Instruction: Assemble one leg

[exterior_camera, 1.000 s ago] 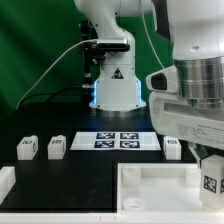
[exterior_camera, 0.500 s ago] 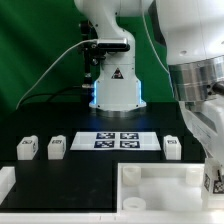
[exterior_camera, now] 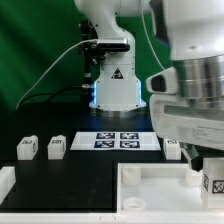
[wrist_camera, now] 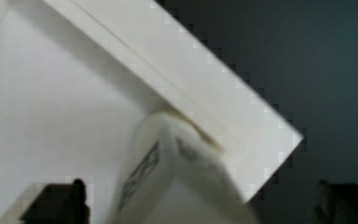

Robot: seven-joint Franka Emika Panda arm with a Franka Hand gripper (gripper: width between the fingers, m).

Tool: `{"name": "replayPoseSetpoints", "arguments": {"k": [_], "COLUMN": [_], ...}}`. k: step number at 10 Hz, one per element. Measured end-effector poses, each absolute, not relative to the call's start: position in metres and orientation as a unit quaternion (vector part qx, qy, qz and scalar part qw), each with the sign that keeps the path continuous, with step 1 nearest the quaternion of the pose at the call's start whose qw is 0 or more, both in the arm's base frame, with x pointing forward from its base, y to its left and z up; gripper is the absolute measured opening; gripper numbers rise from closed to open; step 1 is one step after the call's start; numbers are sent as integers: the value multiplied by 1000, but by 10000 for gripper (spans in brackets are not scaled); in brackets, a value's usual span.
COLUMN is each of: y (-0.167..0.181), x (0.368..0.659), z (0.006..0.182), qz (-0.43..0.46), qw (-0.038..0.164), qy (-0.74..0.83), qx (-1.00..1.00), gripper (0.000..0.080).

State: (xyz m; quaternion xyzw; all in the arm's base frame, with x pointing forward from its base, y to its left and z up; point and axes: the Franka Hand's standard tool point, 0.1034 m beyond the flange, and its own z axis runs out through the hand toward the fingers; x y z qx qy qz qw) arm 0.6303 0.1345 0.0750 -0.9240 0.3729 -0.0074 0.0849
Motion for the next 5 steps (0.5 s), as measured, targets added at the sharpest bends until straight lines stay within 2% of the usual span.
{"name": "replayPoseSetpoints", "arguments": {"k": [2, 5], "y": [131, 126], "x": [629, 632], "z": [73, 74], "qz": [-15, -35], "qw": [82, 54], "qy": [278, 33], "qx": [-957, -997], "gripper": [648, 648]}}
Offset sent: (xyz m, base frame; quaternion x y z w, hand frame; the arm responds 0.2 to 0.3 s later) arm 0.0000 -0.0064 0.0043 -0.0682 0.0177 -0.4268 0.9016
